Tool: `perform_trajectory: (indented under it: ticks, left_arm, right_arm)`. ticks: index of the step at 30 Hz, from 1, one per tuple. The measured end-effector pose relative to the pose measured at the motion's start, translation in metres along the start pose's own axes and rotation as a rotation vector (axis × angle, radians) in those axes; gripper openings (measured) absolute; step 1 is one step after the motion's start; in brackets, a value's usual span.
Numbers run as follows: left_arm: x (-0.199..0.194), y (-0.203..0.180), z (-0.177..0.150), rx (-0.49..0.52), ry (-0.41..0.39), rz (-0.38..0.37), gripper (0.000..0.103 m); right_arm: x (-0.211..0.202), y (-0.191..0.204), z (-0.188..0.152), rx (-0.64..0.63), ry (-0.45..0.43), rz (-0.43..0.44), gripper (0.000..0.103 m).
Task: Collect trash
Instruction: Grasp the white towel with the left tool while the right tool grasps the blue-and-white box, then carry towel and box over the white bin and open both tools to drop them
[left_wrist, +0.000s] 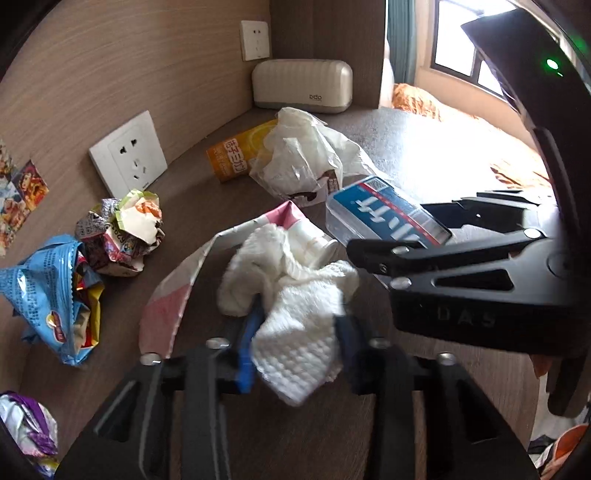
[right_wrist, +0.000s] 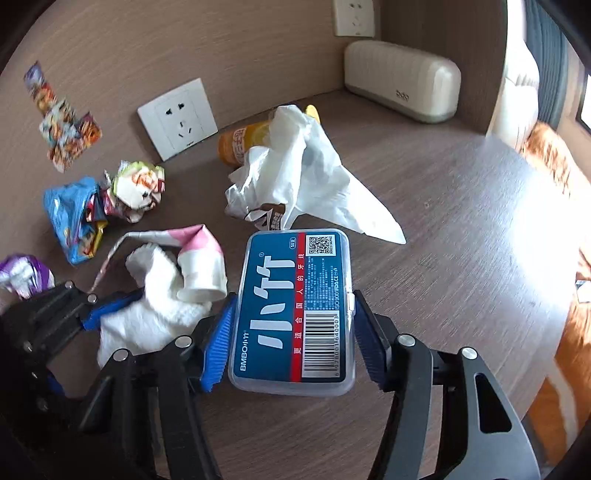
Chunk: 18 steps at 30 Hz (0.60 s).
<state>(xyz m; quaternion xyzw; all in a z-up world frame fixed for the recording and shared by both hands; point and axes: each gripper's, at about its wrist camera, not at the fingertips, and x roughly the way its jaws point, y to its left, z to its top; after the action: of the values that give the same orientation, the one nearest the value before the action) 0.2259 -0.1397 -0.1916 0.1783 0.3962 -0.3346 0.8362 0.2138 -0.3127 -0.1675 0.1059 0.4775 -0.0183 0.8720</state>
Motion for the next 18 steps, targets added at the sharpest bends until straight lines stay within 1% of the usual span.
perform_trajectory:
  ticks: [2,4,10,14,18]
  left_arm:
    - [-0.004,-0.001,0.000,-0.015,-0.006,-0.001,0.022]
    - [-0.013,-0.002,-0.001,-0.033,-0.012,-0.014,0.021]
    - [-0.052,-0.012,0.003,-0.074,-0.040,-0.048,0.021]
    - [-0.073,-0.036,0.010,-0.065,-0.065,-0.051,0.021]
    - [-0.084,-0.067,0.018,-0.044,-0.080,-0.069,0.021]
  right_arm:
    - [-0.006,-0.003,-0.004,0.022,-0.012,0.005,0.060]
    - [-0.017,-0.007,-0.006,0.018,-0.039,0.014,0.060]
    - [-0.050,-0.016,-0.006,0.005,-0.079,0.037,0.060]
    - [-0.080,-0.030,-0.009,0.007,-0.115,0.048,0.060]
    - [-0.111,-0.054,-0.017,0.023,-0.153,0.044,0.060]
